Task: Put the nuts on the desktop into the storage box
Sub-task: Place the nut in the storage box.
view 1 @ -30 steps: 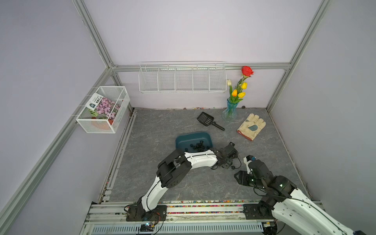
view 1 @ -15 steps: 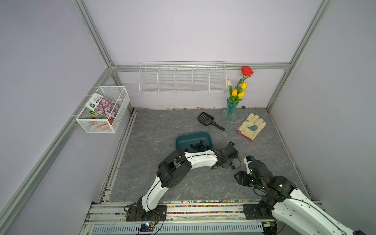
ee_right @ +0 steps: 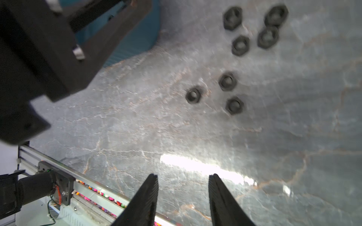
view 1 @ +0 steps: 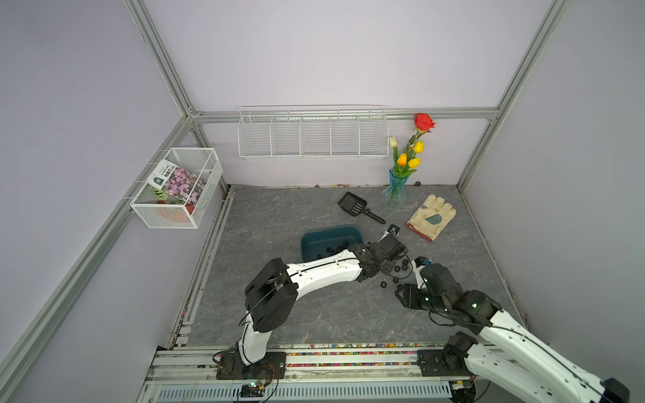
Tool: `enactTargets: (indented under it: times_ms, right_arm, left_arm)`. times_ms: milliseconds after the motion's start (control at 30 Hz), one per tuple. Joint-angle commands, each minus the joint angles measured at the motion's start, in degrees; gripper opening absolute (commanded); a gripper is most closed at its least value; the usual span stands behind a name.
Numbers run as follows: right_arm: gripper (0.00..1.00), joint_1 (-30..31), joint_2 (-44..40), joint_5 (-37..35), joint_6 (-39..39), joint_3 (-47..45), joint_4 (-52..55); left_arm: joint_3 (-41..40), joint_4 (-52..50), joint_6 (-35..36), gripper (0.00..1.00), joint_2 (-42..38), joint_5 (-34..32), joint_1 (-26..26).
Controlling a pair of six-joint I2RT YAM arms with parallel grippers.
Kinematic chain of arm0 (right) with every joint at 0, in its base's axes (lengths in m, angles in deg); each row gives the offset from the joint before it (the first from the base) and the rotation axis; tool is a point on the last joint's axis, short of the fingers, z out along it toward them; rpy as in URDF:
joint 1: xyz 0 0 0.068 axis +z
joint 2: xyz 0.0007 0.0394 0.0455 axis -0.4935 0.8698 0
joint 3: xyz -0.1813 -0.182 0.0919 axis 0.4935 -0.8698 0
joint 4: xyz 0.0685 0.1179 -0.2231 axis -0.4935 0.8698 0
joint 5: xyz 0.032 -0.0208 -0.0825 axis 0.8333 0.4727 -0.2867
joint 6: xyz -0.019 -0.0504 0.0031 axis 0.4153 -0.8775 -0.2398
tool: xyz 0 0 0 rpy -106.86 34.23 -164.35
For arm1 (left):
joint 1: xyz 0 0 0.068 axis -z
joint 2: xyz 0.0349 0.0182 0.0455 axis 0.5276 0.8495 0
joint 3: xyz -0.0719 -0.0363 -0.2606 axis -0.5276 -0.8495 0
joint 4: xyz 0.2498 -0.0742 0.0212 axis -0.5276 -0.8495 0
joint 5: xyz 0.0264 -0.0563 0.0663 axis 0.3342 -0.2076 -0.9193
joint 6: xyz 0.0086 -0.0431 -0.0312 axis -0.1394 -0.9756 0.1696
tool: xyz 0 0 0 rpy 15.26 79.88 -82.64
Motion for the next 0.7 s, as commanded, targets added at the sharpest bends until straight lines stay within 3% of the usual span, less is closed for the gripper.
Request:
enactTargets:
  times_ms: [0, 667]
  right_arm:
    - [0.47, -0.29, 3.47, 1.76, -3.78, 4.04, -3.47]
    - [0.47, -0.31, 33.35, 13.15, -13.80, 25.58, -9.89]
  left_arm:
    - [0.59, -4.00, 0.21, 0.00, -1.55, -6.55, -0.86]
    - [-15.37, 3.11, -2.07, 0.00, -9.63, -0.11, -20.40]
